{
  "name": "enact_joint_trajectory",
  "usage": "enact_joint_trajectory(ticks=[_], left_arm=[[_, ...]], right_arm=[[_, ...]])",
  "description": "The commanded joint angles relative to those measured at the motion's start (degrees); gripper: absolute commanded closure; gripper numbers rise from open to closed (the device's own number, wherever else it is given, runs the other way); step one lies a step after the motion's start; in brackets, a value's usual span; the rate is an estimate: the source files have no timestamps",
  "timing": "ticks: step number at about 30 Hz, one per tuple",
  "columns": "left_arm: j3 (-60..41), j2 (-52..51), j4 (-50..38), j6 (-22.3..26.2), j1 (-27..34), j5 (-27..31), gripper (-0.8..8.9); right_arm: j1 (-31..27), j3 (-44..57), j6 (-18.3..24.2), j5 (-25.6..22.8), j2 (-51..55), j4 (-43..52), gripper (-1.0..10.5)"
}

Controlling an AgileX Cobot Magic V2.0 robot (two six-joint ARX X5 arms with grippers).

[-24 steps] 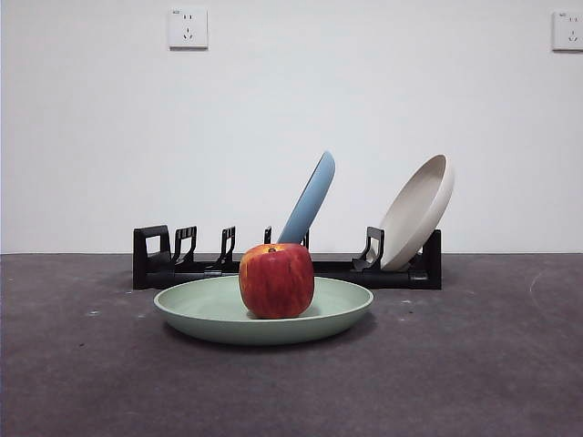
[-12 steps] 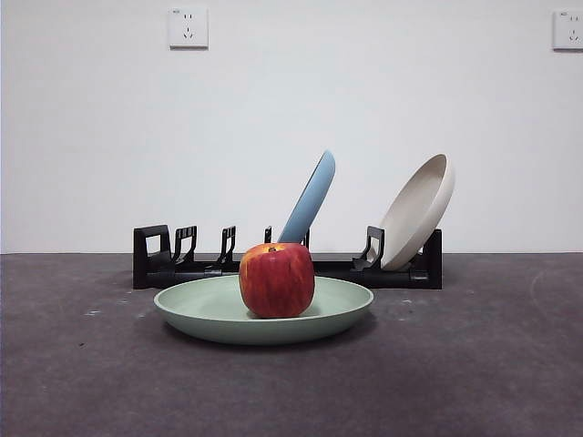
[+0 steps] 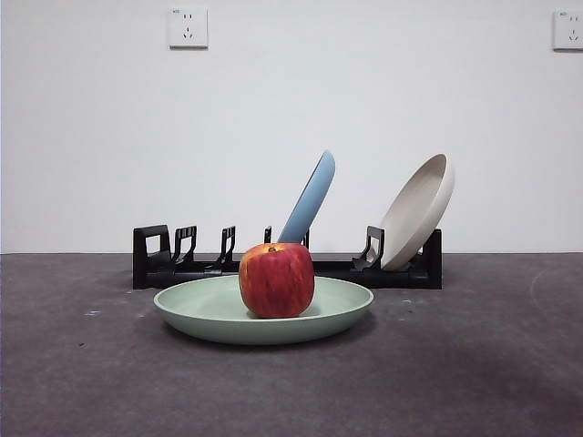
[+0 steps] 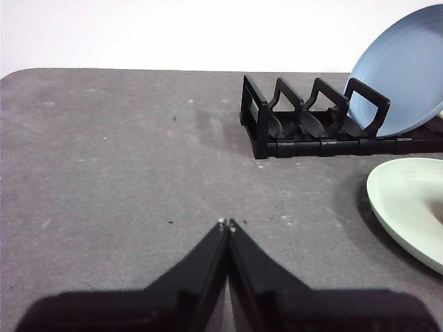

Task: Take the green plate from the plate rack,put the plate on the table,take the apple from the table,put the apple in the plate

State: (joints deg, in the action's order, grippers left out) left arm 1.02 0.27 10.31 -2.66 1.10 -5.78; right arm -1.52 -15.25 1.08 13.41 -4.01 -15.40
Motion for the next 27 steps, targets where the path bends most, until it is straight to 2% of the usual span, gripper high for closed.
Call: enact_joint_trajectory(ticks=[1, 15, 27], left_arm=[[-0.79, -0.15, -0.15, -0.39, 0.00, -0.33, 8.17], [-0.79, -0.15, -0.15, -0.39, 0.00, -0.31, 8.17], [-0.79, -0.15, -0.17, -0.39, 0.00, -0.33, 8.17]], right_arm=[[-0.02, 4.50, -0.09, -1.01, 2.23, 3.10, 9.5], [-0.02, 13.42, -0.17, -1.95, 3.93, 4.70, 9.5], [0.00, 14.58, -1.68, -1.81, 3.93, 4.83, 9.5]])
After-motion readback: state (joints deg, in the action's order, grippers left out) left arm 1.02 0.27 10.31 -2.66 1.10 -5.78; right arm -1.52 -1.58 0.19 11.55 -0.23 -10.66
